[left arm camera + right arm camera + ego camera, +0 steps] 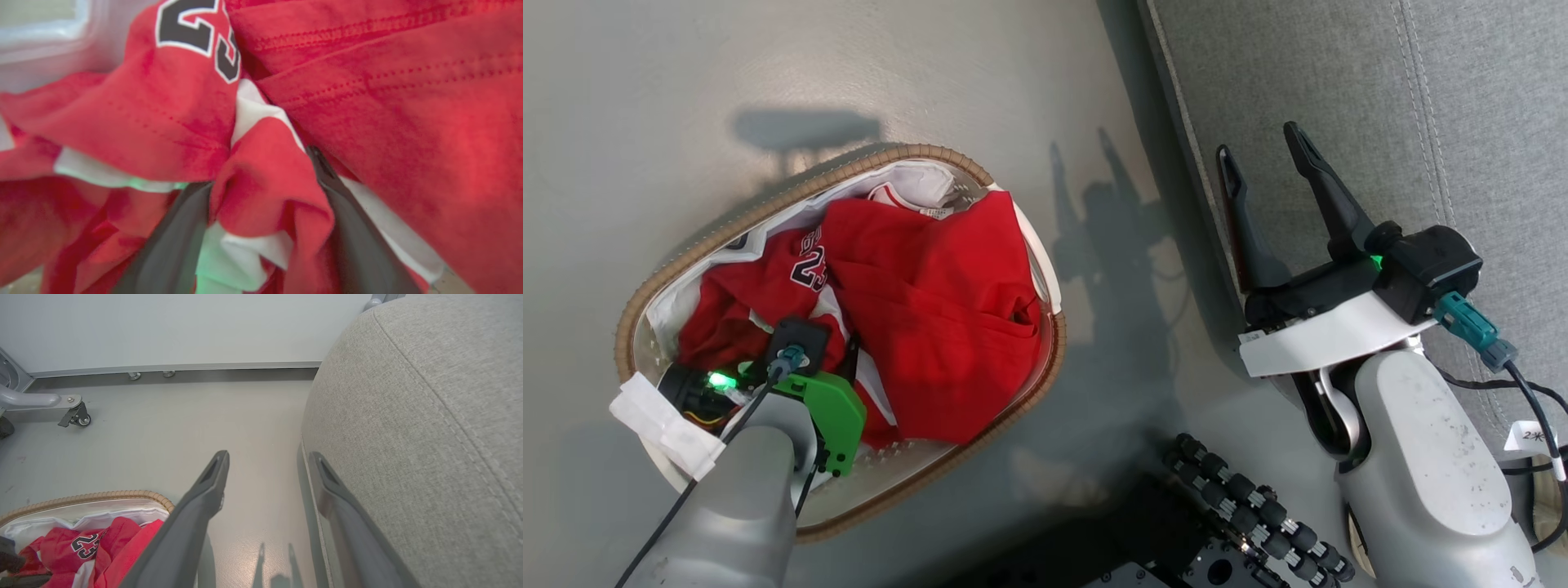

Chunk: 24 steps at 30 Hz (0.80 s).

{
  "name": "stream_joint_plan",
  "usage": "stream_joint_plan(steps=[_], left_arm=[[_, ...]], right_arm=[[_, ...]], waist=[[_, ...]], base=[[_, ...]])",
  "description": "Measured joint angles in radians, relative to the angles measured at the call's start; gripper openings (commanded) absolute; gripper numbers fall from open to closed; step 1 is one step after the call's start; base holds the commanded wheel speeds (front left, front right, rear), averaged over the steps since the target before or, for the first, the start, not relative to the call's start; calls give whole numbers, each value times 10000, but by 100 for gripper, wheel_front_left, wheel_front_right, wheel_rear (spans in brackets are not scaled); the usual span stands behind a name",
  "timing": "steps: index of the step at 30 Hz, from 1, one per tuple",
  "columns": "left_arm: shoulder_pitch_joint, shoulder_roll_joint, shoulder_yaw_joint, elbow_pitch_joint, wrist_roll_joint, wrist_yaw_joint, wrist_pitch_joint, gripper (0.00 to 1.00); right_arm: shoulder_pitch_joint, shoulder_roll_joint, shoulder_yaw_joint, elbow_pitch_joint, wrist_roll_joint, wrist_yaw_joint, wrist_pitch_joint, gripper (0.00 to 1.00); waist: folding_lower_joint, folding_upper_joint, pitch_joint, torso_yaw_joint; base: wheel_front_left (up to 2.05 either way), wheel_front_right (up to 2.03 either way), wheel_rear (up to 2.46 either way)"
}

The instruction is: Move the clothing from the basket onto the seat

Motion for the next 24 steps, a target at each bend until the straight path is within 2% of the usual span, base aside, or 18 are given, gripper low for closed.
stream_joint_plan(steps=[1,13,24], left_arm=[[0,-12,-27,10,-2,-2,0,0],[546,-272,-280,-589,-255,-44,2,0],[1981,-644,-554,-1804,-635,-46,4,0]], right_arm=[[0,0,0,13,0,0,-2,100],[131,6,-86,384,-138,0,-2,100],[926,17,-374,953,-656,0,-2,100]], waist=[[0,0,-21,5],[0,0,-969,102],[-1,0,-2949,422]], base=[[0,0,0],[0,0,0],[0,0,0]])
